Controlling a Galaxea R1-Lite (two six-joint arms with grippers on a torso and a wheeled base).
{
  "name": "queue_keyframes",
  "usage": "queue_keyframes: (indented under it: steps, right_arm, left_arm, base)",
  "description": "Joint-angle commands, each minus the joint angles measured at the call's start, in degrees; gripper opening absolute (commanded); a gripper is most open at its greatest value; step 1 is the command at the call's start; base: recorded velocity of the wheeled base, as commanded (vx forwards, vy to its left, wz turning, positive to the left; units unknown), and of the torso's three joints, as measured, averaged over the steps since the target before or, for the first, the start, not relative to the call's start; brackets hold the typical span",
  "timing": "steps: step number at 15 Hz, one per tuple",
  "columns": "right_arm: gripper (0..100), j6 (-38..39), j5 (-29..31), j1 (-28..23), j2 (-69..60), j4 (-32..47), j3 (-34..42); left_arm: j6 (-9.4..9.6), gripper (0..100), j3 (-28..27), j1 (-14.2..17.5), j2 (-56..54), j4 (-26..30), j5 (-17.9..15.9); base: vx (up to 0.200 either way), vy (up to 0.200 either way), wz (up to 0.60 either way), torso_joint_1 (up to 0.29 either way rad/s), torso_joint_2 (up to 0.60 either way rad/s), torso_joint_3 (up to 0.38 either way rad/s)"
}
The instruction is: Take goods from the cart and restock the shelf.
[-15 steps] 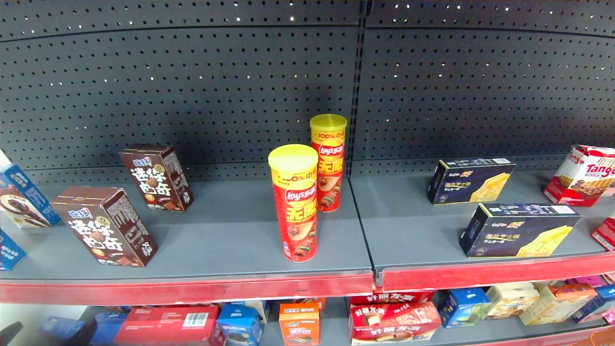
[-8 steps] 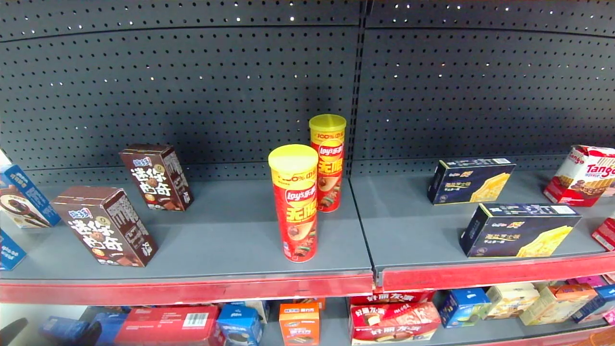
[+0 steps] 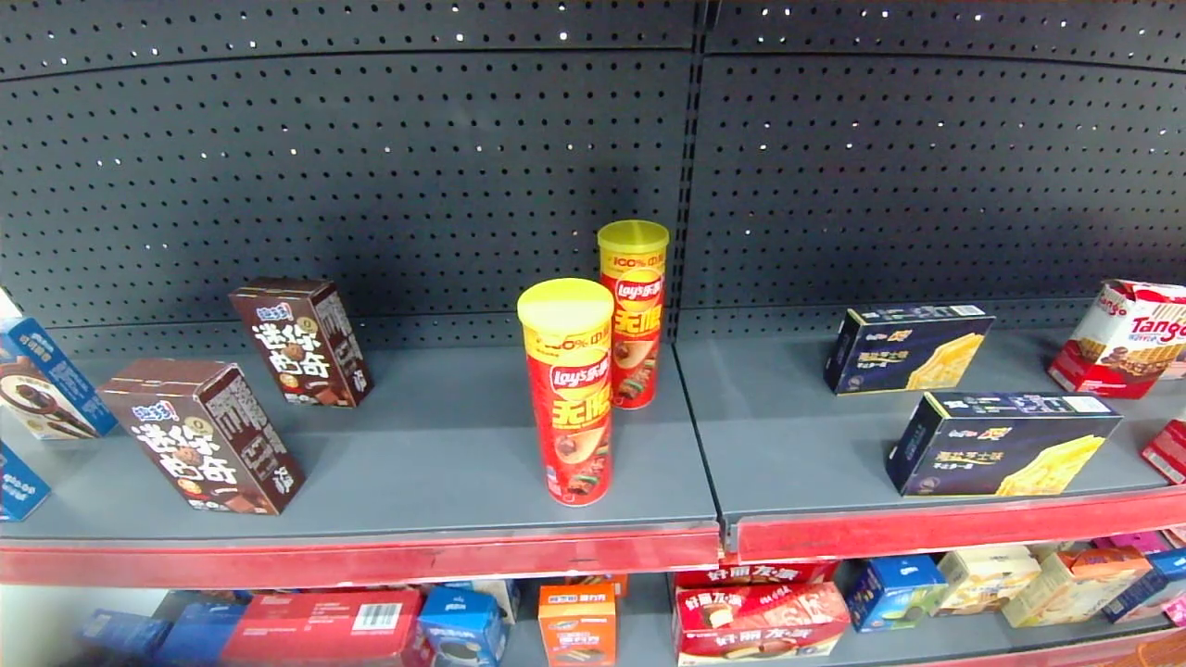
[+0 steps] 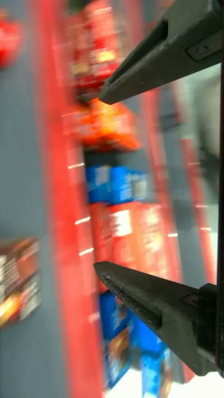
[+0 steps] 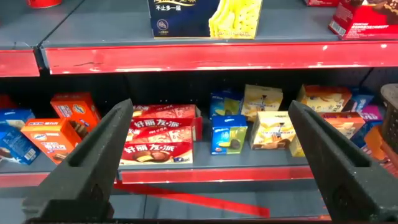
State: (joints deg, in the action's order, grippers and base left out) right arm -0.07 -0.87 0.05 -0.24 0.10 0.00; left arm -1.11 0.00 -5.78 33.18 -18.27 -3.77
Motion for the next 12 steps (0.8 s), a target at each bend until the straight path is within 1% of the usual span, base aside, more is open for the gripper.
queue_keyframes:
  steps: [1, 2, 3, 4, 5, 6, 7, 8, 9, 11, 12]
  right_arm:
    - [100, 0.0, 0.0, 0.0, 0.2, 0.0, 0.0]
    - [100, 0.0, 0.0, 0.0, 0.2, 0.0, 0.0]
    - [100, 0.0, 0.0, 0.0, 0.2, 0.0, 0.0]
    - [100, 0.0, 0.0, 0.0, 0.2, 0.0, 0.0]
    - [100, 0.0, 0.0, 0.0, 0.2, 0.0, 0.0]
    - [100, 0.0, 0.0, 0.0, 0.2, 0.0, 0.0]
    - [100, 0.0, 0.0, 0.0, 0.2, 0.0, 0.0]
    - [100, 0.0, 0.0, 0.0, 0.2, 0.0, 0.0]
    - [100, 0.0, 0.0, 0.0, 0.2, 0.0, 0.0]
    - [100, 0.0, 0.0, 0.0, 0.2, 0.0, 0.0]
    - [100, 0.0, 0.0, 0.0, 0.2, 0.0, 0.0]
  left_arm:
    - [2.6, 100, 0.0, -1.5, -9.5, 10.1, -4.7]
    - [2.16, 100, -0.3, -1.6, -14.4, 15.3, -7.2]
    - [1.46, 100, -0.4, -1.5, -15.4, 15.9, -8.2]
    - [-1.26, 100, -1.6, -2.0, -16.0, 16.1, -10.2]
    - [-2.67, 100, -2.6, -4.1, -16.0, 16.4, -10.5]
    - [-3.37, 100, -4.0, -5.8, -15.3, 16.3, -10.2]
    - [-3.46, 100, -8.1, -10.7, -10.3, 15.6, -9.6]
    - [-3.46, 100, -9.8, -11.9, -7.8, 14.8, -9.5]
    - [-3.55, 100, -12.4, -15.6, -1.2, 9.7, -9.5]
    - [-3.46, 100, -11.8, -20.6, 6.7, 1.2, -9.6]
    - [-3.55, 100, -11.9, -21.7, 11.0, -1.9, -9.6]
  base:
    - [0.0, 0.0, 0.0, 0.0, 0.0, 0.0]
    - [0.0, 0.0, 0.0, 0.0, 0.0, 0.0]
    - [0.0, 0.0, 0.0, 0.0, 0.0, 0.0]
    - [0.0, 0.0, 0.0, 0.0, 0.0, 0.0]
    - [0.0, 0.0, 0.0, 0.0, 0.0, 0.0]
    - [0.0, 0.0, 0.0, 0.0, 0.0, 0.0]
    - [0.0, 0.0, 0.0, 0.0, 0.0, 0.0]
    - [0.0, 0.0, 0.0, 0.0, 0.0, 0.0]
    - [0.0, 0.0, 0.0, 0.0, 0.0, 0.0]
    - [0.0, 0.0, 0.0, 0.0, 0.0, 0.0]
    - [0.0, 0.0, 0.0, 0.0, 0.0, 0.0]
